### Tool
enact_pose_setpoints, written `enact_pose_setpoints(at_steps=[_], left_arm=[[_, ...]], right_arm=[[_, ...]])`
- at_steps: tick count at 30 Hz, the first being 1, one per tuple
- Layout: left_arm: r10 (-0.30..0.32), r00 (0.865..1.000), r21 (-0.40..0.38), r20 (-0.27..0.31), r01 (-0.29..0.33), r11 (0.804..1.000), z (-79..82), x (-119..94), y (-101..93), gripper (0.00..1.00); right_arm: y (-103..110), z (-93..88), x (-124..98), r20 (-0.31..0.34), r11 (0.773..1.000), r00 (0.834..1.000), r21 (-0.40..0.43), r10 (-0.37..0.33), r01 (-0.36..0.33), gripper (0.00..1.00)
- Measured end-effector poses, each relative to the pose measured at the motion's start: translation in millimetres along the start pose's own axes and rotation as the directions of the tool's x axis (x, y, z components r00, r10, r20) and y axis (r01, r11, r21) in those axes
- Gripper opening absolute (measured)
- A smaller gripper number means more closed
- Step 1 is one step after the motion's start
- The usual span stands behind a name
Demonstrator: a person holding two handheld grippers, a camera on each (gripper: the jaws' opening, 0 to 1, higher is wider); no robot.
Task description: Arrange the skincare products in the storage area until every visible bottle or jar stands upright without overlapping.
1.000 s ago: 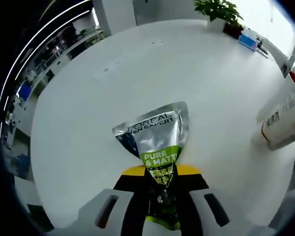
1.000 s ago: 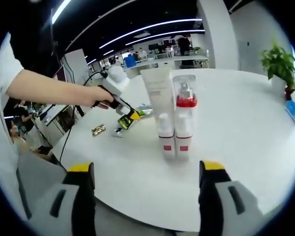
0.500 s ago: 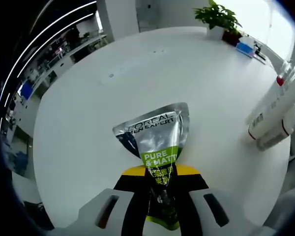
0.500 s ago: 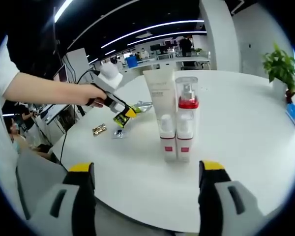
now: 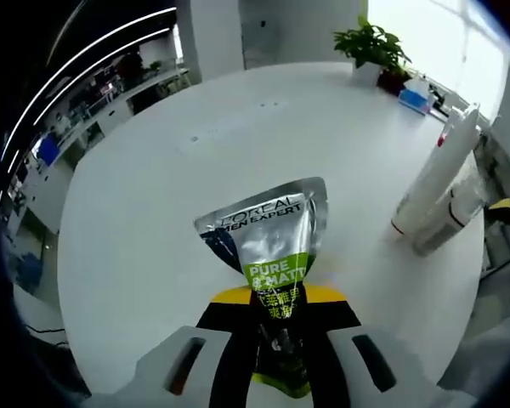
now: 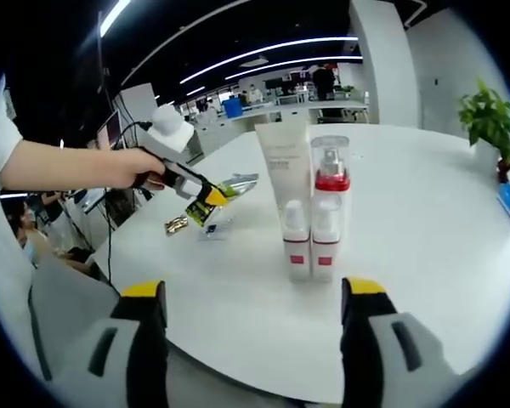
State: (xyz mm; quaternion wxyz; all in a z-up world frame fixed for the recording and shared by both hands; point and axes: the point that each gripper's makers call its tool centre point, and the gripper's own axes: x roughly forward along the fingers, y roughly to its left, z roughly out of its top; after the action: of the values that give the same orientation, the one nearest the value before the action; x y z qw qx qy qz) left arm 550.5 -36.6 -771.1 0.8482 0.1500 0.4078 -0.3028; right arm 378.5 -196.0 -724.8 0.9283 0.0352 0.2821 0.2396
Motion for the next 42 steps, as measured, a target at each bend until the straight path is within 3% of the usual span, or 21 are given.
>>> enact_pose_setpoints(at_steps=[29, 42], left_arm=[[-0.035, 0.984, -0.095, 0.173, 0.052, 0.994, -6.2, -74.8, -51.2, 0.15], [-0.031, 0.981, -0.121, 0.190, 0.055, 0.991, -19.9, -94.4, -62.7, 0.15]], right_arm=[[14.3, 0.9, 0.2, 0.004, 0.997, 0.997, 0.007, 0.072, -0.072, 0.73], [23.1, -1.7, 0.5, -0.014, 0.994, 0.994, -0.005, 0.112, -0.112, 0.70]])
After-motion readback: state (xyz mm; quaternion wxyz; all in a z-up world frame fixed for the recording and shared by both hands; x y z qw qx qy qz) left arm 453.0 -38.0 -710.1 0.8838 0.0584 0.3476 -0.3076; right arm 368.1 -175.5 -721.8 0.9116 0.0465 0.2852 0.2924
